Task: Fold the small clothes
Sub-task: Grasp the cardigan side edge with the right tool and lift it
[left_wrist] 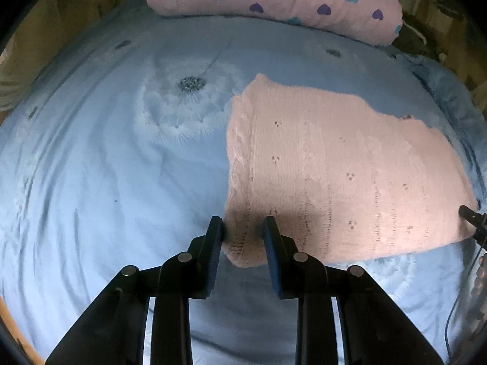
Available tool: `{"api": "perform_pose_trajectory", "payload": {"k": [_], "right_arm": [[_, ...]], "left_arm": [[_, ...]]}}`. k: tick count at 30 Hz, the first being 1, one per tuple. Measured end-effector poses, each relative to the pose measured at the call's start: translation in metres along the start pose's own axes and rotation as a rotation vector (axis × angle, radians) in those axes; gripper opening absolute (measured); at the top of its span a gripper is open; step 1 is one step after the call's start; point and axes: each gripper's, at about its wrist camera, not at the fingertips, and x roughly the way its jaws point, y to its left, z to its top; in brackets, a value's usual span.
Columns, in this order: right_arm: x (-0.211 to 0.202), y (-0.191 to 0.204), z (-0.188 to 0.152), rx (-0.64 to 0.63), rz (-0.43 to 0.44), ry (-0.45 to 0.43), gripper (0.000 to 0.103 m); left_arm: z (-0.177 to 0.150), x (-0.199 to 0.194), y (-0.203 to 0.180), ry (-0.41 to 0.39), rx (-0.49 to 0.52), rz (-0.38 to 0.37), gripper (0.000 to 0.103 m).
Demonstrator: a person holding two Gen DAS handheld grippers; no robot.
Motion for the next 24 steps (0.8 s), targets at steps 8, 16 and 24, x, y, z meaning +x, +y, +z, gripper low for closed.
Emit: {"api": "perform_pose_trajectory", "payload": {"k": [8,16,24], "right_arm": [[0.010,0.010,-0.003,-0.066,0.017,-0.052,0.093],[0.013,0.014,-0.002,-0.086,0.042,-0.084,0.093],[0.013,0.013,-0.002,-0.040,0.201,-0.085,0.076]], "left_arm": [[0.002,0.012,0.003,-0.009,-0.022,-0.047,0.021],[0.002,0.015,0.016,0.003,-0.088,-0.114,0.021],[0.002,0.016,0.009,-0.006,-0.062,-0.088,0.021]]}}
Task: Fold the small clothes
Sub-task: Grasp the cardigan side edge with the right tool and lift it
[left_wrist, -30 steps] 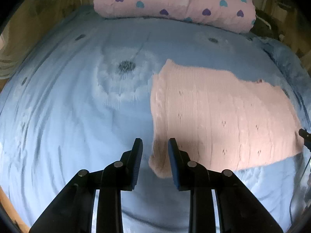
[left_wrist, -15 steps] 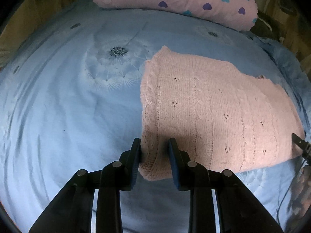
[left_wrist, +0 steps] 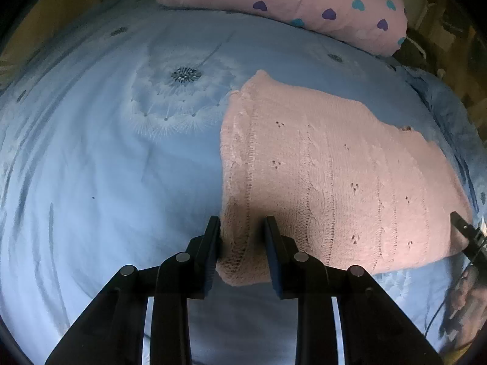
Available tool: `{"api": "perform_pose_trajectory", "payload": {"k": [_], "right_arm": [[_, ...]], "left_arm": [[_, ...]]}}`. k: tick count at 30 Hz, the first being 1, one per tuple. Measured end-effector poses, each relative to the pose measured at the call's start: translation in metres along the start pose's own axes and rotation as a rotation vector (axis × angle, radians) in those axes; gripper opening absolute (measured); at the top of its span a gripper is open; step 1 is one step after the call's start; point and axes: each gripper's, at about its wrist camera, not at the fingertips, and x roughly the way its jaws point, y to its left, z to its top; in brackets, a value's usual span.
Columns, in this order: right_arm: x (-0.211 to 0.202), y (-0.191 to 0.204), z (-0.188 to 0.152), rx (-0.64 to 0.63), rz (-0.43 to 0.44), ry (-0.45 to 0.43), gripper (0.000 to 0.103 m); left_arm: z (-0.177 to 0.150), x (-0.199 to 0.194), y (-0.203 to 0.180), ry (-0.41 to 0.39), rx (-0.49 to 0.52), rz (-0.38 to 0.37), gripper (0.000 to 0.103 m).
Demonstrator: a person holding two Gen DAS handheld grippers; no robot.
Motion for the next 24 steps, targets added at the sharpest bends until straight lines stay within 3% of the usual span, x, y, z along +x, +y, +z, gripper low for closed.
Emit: {"api": "perform_pose_trajectory", "payload": {"k": [4,7,11,20,24], "right_arm": [[0.002,-0.004,-0.001,0.049,0.106,0.008,0.066],[0.014,-0.001,-0.006,0.065,0.207,0.065,0.062],[0.017,0.017,-0.012,-0.035,0.127,0.039,0.061],[0.016,0.005,-0.009,0.094,0.140,-0.023,0.061],[0.014,0.004,-0.010,0.119,0.102,-0.040,0.045]], "left_arm": [[-0.001,0.000,0.000,-0.003,0.002,0.002,0.021],[-0.001,0.000,0.000,-0.001,-0.003,-0.002,0.021],[0.000,0.000,0.002,0.001,-0.005,-0.007,0.021],[0.000,0.000,0.001,0.004,-0.010,-0.010,0.021],[0.001,0.000,0.002,0.005,-0.012,-0.011,0.021]]}}
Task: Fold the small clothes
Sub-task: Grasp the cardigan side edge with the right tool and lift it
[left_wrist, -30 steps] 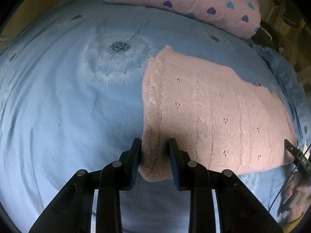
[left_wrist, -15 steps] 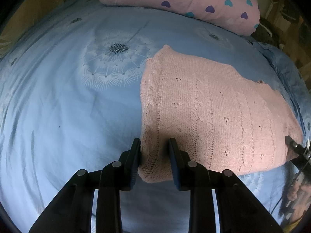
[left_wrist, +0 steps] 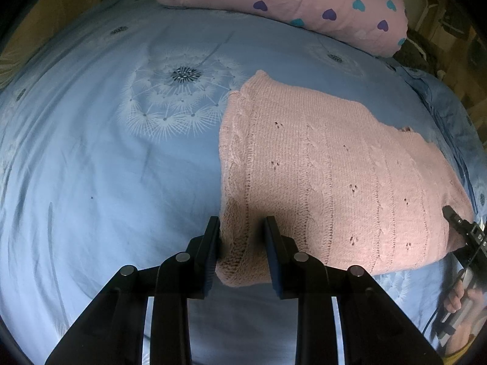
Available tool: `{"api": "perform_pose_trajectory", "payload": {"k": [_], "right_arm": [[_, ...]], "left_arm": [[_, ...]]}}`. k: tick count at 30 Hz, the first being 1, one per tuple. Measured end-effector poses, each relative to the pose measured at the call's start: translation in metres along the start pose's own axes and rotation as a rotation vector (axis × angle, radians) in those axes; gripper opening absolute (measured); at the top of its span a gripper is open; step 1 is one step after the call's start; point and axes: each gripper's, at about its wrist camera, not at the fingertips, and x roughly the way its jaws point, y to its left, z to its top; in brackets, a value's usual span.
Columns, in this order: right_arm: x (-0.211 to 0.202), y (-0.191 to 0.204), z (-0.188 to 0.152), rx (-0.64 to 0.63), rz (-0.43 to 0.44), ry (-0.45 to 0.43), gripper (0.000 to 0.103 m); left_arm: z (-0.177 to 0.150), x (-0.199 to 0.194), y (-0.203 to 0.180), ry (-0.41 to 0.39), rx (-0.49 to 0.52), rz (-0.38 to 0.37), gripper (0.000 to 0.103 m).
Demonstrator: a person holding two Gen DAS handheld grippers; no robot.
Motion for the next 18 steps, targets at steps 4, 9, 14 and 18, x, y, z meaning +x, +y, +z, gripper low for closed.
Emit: {"api": "perform_pose_trajectory", "payload": {"k": [4,9,14,18], "right_arm": [[-0.006,-0.005,0.002,0.046,0.014,-0.005,0.034],[-0.015,0.006,0.003,0.027,0.005,-0.020,0.030],[-0.024,0.025,0.008,0.001,0.001,-0.031,0.028],[-0.030,0.040,0.011,-0.020,-0.002,-0.043,0.028]], "left_arm": [[0.000,-0.001,0.000,-0.001,-0.002,-0.006,0.021],[0.000,-0.002,0.001,-0.001,-0.007,-0.017,0.021],[0.000,-0.007,0.005,-0.005,-0.021,-0.040,0.021],[0.002,-0.010,0.007,-0.008,-0.034,-0.058,0.021]]}}
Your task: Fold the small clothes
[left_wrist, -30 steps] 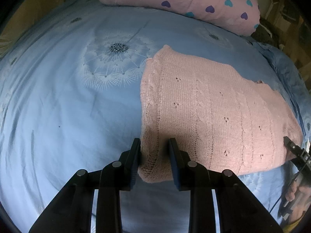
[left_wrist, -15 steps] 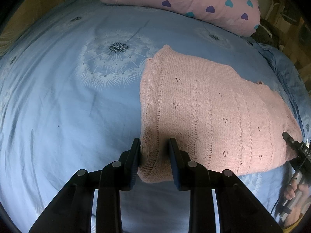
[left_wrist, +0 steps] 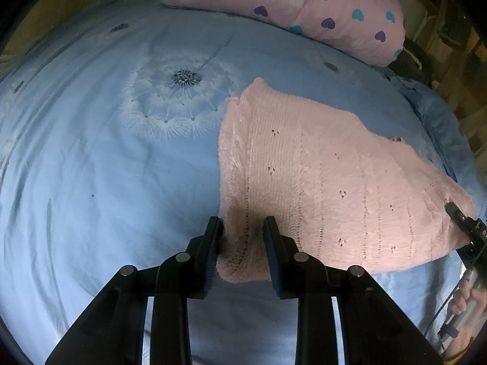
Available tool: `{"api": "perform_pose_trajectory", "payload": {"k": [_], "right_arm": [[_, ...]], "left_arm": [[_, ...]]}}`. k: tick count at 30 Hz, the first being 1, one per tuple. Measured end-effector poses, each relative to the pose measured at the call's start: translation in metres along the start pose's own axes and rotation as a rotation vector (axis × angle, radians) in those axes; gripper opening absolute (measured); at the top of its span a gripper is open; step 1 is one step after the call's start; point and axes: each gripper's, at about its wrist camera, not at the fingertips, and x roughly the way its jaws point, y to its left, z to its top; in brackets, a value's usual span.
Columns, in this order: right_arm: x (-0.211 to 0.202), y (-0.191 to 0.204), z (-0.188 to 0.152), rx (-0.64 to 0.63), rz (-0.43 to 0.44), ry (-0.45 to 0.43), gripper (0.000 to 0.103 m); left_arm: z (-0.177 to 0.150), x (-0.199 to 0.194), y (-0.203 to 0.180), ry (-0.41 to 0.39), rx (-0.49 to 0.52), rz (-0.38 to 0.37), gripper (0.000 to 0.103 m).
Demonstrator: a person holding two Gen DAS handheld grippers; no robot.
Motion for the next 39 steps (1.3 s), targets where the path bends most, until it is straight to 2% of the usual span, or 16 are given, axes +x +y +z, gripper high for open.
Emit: {"api": "perform_pose_trajectory", "payload": {"k": [21,39], "right_arm": [[-0.011,0.090,0.013,-0.183,-0.039,-0.011,0.026],[0.017,0.181,0.005,-0.354,-0.041,0.030,0.026]], "left_arm": [[0.000,-0.008,0.006,-0.006,-0.016,-0.038,0.021],[0.002,-0.017,0.019,-0.018,-0.048,-0.059,0.021]]}}
